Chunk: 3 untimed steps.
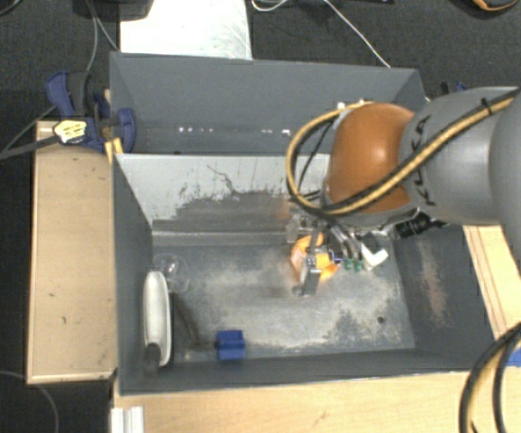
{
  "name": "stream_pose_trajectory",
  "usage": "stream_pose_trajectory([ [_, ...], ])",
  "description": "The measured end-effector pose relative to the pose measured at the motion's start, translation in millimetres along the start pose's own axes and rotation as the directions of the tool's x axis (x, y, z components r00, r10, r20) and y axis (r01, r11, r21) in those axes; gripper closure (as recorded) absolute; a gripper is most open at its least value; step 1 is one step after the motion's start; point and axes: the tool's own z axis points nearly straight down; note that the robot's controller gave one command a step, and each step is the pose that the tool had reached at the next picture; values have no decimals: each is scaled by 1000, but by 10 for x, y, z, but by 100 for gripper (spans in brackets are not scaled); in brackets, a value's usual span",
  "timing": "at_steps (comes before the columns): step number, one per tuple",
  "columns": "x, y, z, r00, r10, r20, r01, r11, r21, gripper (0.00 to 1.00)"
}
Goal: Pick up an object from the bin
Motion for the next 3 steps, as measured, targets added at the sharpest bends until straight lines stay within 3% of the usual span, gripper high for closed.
stream_pose_trajectory([
  [1,-124,-212,-526,996,-86,9,86,996,-2,0],
  [2,-100,-429,377,991,-132,-1,132,991,0,0],
  [3,-123,-220,-559,999,-41,7,41,999,-3,0],
])
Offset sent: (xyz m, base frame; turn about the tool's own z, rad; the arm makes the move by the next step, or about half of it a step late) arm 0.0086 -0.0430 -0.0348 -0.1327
